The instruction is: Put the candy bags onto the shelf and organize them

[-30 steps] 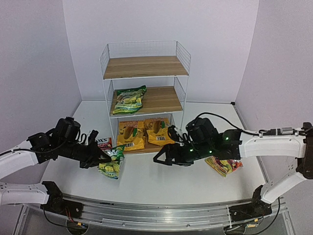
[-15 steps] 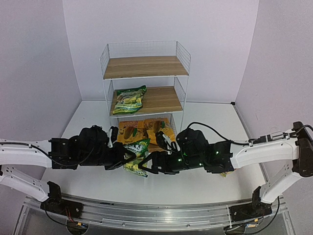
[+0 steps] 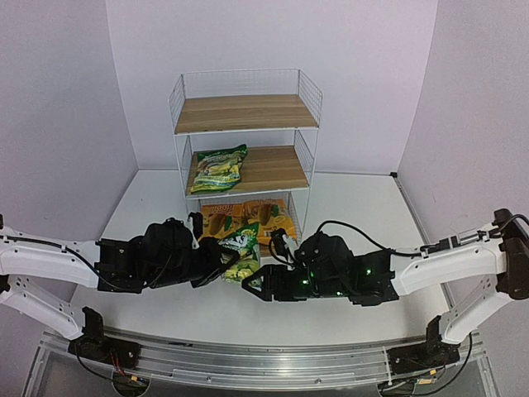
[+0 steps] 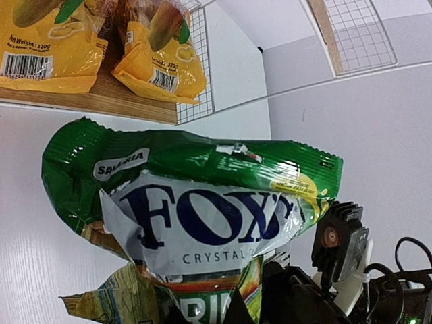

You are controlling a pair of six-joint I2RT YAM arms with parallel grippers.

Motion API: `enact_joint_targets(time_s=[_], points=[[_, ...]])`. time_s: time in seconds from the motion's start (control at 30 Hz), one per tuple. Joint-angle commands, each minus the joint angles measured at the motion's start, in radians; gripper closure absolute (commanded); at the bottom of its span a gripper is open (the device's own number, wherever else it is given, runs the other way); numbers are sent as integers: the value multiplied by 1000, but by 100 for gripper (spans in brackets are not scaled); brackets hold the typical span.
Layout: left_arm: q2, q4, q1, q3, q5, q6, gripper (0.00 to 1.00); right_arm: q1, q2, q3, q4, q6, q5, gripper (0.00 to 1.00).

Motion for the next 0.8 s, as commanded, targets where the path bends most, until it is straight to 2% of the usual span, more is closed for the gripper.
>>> enact_joint_targets(time_s=[0.0,0.13,0.2,0.27,0.3,0.33,0.4,0.5,0.57,0.63,0.77], points=[[-21,95,-13,19,-34,-22,100,11,-17,22,77,-13,67,38],[-24,97,-15,9,-33,-26,100,15,-9,34,144,-57,69,38],[-24,99,-14,10,-31,-22,100,16,-5,44,164,-71,73,42],[-23,99,-14,14,-25,-14,100,17,-2,53,172,-83,83,54],[-23,102,-14,15,-21,-9,98,17,-3,54,172,-84,88,69],[-24,104,-14,16,-18,-4,93,17,-6,54,172,-83,94,83],[-33,87,-14,18,-18,6,74,17,-21,43,167,-70,105,96],[-68,0,-14,27,-45,16,26,17,-78,9,139,-44,136,100],[-104,-121,-14,44,-84,19,5,18,-126,1,79,-40,159,100],[-145,-250,-15,62,-131,15,1,18,-172,14,-17,-42,184,100],[-234,-432,-13,66,-192,-7,0,15,-236,82,-186,-96,176,100]])
